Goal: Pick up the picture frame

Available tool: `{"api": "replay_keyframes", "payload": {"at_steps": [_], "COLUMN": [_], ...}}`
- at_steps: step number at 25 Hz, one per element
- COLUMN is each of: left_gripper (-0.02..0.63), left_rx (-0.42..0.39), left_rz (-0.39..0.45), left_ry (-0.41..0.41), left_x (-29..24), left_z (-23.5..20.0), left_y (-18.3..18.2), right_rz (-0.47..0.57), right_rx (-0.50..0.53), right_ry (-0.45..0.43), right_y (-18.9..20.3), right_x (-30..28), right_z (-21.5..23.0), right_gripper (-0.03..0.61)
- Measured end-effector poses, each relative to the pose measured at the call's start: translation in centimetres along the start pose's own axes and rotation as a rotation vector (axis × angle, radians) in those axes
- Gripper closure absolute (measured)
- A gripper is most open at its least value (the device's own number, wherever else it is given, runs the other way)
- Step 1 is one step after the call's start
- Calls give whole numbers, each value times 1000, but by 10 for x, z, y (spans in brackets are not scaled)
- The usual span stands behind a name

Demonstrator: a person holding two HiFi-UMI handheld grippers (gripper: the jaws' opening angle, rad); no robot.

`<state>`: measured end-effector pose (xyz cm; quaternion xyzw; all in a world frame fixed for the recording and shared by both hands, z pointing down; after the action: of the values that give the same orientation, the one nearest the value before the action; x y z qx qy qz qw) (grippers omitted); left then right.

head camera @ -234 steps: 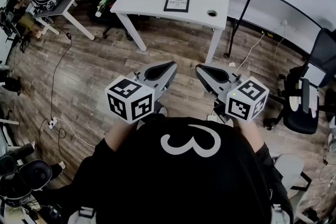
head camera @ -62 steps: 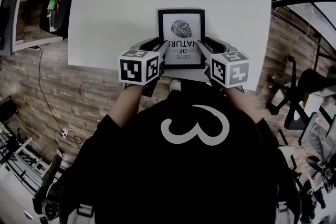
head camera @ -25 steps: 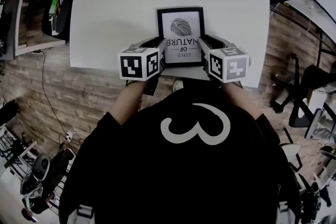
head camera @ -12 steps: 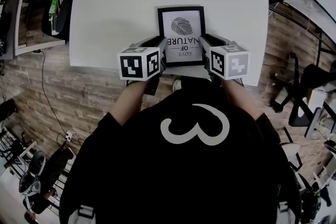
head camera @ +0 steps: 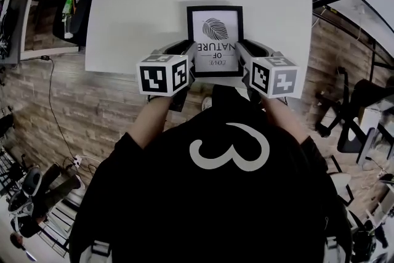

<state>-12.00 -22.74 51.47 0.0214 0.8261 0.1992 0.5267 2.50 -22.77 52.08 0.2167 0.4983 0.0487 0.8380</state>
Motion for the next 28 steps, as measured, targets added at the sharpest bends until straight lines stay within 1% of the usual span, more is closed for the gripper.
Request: {"api": "replay_keyframes", "payload": {"at_steps": [7, 16, 22, 25, 28], "left_gripper": [515, 515, 515, 515, 515], "left_rx": [-20, -43, -90, -114, -125], "left_rz": [56, 171, 244, 275, 304], "left_ry": [-12, -18, -47, -66, -68], "left_x": [32, 85, 122, 139, 155], "left_z": [7, 26, 41, 47, 50], "left_y": [-2, -10, -8, 0, 8], "right_rz": [71, 191, 264, 290, 323], "right_rx": [70, 165, 208, 222, 244], "right_ry": [8, 6, 2, -2, -1], "right_y": [-12, -30, -30, -25, -20], "right_x": [26, 76, 103, 112, 124], "right_z": [-22, -54, -74, -86, -100], "right_gripper": [482, 482, 482, 482, 482]}}
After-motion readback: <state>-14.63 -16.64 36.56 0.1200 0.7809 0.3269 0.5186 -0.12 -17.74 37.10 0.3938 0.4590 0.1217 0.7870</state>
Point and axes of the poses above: the fingertips, and each gripper's own axes: x backward along the fingers, z to its right, y out of its underside, the point moved 1 cm from there along x, backward along the fingers, and after that the axes turned 15 degrees about -z, right-handed, at the moved point
